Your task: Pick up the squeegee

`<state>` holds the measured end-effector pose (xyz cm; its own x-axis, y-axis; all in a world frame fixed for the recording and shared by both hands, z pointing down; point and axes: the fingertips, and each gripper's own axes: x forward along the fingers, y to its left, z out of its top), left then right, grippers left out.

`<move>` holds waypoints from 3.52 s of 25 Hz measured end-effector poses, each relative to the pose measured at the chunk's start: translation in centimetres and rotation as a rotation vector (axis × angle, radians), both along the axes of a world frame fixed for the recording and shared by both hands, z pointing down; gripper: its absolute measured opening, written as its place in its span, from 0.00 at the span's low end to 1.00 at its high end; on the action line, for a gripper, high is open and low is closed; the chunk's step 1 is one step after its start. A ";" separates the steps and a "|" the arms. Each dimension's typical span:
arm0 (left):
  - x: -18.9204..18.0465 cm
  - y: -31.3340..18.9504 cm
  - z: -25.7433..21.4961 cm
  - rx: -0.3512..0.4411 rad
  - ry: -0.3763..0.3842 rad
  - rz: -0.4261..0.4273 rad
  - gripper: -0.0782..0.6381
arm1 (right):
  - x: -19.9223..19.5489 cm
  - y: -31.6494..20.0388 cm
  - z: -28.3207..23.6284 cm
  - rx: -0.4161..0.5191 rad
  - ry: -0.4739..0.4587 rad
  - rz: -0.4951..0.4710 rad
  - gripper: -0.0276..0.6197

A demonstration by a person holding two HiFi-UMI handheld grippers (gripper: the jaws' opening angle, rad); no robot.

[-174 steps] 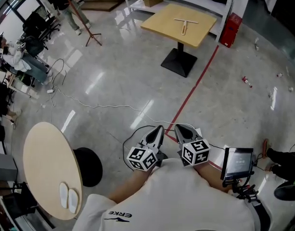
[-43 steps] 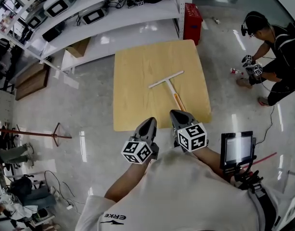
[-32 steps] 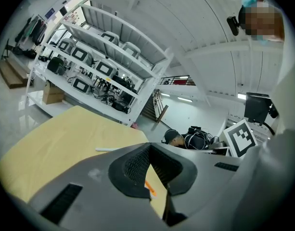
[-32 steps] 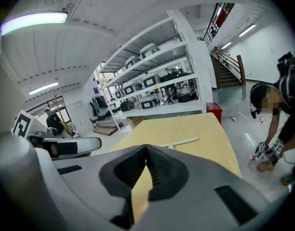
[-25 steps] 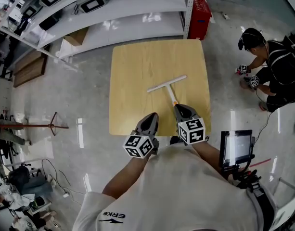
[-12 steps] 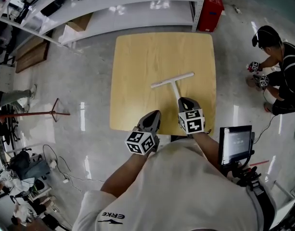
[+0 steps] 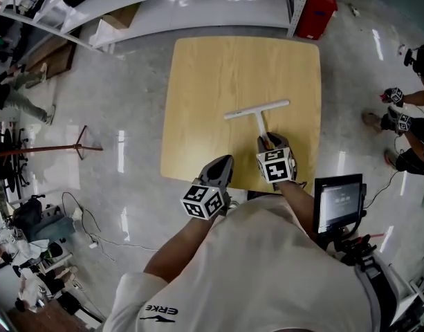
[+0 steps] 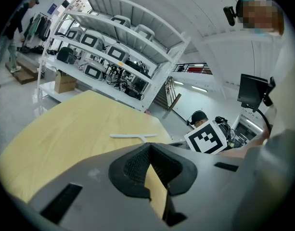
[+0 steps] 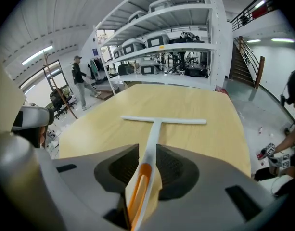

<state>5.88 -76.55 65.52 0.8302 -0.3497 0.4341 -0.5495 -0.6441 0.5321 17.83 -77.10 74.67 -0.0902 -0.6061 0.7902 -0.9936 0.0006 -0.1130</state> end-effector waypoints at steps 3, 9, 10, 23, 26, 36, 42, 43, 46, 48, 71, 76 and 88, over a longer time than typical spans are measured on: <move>-0.6 -0.1 -0.3 -0.003 -0.003 -0.016 0.11 | -0.1 0.0 0.5 -0.016 0.007 -0.007 0.20; -1.4 0.8 -0.6 -0.008 -0.007 -0.037 0.12 | 0.4 0.4 1.3 -0.046 0.018 -0.005 0.20; -1.5 0.8 -0.7 -0.010 -0.008 -0.041 0.12 | 0.4 0.4 1.3 -0.050 0.017 -0.007 0.20; -2.1 0.9 -1.1 -0.010 -0.003 -0.072 0.12 | 1.5 0.2 1.7 -0.091 0.069 0.029 0.19; -2.0 0.8 -1.1 -0.007 -0.001 -0.068 0.12 | 1.7 0.3 1.7 -0.084 0.075 0.032 0.18; -1.3 -0.3 -1.0 0.017 0.016 -0.059 0.12 | 1.8 -0.5 0.5 0.007 0.070 0.042 0.17; -3.9 1.2 -2.1 0.036 0.046 -0.043 0.11 | -0.8 1.0 -2.1 0.066 0.067 0.071 0.17; -4.2 1.5 -2.4 0.040 0.053 -0.042 0.12 | -1.0 1.3 -2.6 0.075 0.065 0.076 0.17; -4.7 1.7 -3.1 0.053 0.070 -0.043 0.12 | -1.5 1.7 -4.3 0.113 0.061 0.089 0.17; -4.8 1.8 -3.6 0.063 0.081 -0.041 0.12 | -1.6 1.9 -5.4 0.139 0.055 0.099 0.17; -11.1 8.7 -9.0 0.182 0.213 -0.031 0.12 | -10.3 11.7 -16.6 0.378 -0.039 0.148 0.17; -13.0 11.2 -9.6 0.190 0.237 -0.029 0.11 | -12.6 14.7 -17.7 0.398 -0.050 0.160 0.17; -18.3 17.6 -10.7 0.216 0.273 0.025 0.12 | -19.4 22.6 -19.2 0.431 -0.091 0.228 0.17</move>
